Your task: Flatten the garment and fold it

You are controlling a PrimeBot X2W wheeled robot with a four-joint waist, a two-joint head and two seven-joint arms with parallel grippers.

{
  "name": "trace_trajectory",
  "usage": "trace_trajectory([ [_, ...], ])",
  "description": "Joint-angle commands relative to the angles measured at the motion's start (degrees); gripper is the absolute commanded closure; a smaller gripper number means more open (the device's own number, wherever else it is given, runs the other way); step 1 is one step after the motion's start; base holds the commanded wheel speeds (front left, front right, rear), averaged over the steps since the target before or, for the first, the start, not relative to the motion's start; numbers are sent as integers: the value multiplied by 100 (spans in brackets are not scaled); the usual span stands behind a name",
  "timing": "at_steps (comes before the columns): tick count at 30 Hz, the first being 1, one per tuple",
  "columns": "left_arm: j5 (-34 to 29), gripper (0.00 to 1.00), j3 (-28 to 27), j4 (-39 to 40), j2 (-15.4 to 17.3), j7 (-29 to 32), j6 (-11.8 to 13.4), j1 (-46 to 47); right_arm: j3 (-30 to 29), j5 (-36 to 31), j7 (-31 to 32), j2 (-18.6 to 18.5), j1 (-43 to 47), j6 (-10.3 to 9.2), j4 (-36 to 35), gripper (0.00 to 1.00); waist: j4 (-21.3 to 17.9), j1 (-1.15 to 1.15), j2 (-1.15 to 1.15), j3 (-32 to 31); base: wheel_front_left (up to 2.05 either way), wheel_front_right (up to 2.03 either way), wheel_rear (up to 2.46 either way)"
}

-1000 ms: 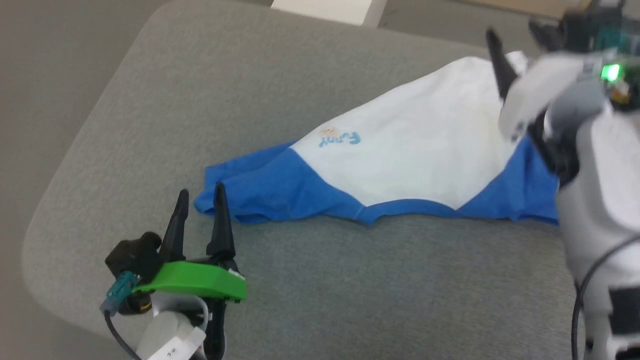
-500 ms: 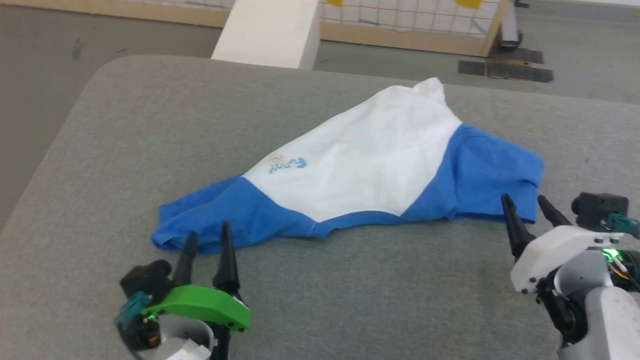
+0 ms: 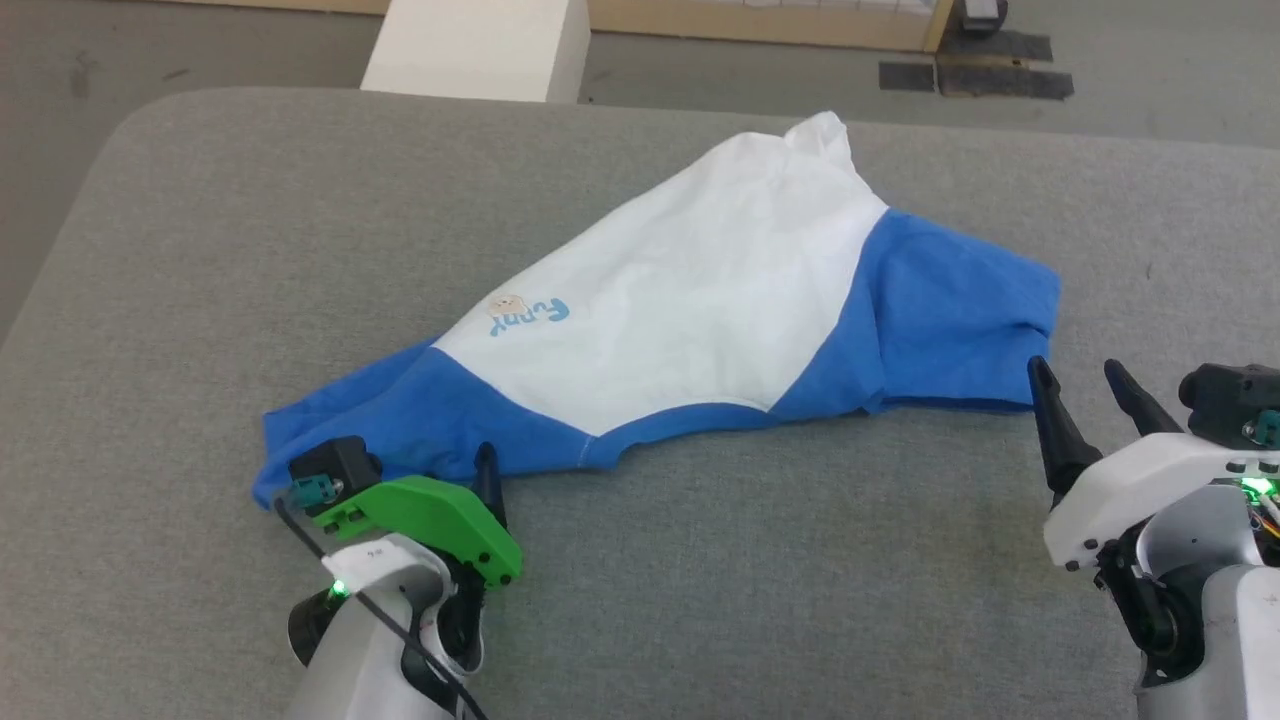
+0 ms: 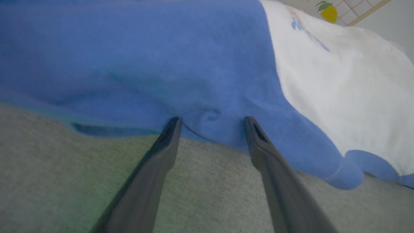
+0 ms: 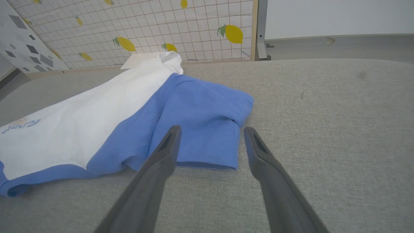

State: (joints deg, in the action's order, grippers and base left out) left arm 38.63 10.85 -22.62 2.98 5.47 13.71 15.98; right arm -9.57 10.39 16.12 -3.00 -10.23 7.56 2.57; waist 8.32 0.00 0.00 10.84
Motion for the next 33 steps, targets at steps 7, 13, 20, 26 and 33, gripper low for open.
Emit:
trace_trajectory([
  [7,60,100,78,-322,19,50,-78,169,-51,7,-21,12,-15,-8,-47,0,-34,0,0,127,0,0,0],
  [13,131,100,170,-395,18,-11,-335,222,-66,-21,-31,12,6,-8,-22,0,124,0,0,54,0,0,0],
  [20,153,100,380,109,375,575,-561,0,-91,26,-91,12,113,-8,131,0,369,0,0,-200,0,0,0],
  [26,11,100,631,1317,1345,2120,-327,-587,-93,81,-169,12,199,-8,279,0,478,0,0,-355,0,0,0],
  [33,52,100,601,2273,1867,3200,288,-1355,-31,117,-156,12,298,-8,467,0,439,0,0,-349,0,0,0],
])
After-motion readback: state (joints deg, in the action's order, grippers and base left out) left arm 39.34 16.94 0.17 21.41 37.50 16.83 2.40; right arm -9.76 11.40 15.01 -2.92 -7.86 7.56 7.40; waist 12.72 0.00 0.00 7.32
